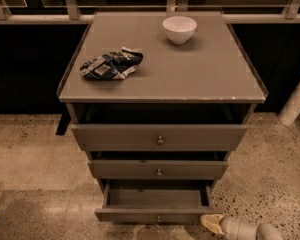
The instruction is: Close bottom drawer
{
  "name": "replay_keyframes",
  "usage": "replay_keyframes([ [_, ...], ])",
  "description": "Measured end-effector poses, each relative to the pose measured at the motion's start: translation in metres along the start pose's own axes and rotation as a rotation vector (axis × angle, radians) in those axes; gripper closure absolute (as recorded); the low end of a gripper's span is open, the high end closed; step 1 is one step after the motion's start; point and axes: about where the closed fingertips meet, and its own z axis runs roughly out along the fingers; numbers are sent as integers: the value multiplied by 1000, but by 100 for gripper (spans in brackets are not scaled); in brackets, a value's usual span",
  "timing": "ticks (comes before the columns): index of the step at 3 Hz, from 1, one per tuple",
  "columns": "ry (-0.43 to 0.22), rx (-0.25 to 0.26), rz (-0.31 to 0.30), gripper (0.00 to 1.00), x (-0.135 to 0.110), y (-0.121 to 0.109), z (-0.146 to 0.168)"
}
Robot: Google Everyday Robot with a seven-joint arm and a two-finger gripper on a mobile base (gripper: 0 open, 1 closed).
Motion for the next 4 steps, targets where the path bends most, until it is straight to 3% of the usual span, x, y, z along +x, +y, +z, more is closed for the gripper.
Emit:
replay_keyframes([
  [1,1,-1,-2,100,-2,-5,2],
  [2,4,43,-21,100,-15,-26,18],
  [3,4,43,-21,100,-14,-25,18],
  [4,11,112,-34,100,-27,-47,33],
])
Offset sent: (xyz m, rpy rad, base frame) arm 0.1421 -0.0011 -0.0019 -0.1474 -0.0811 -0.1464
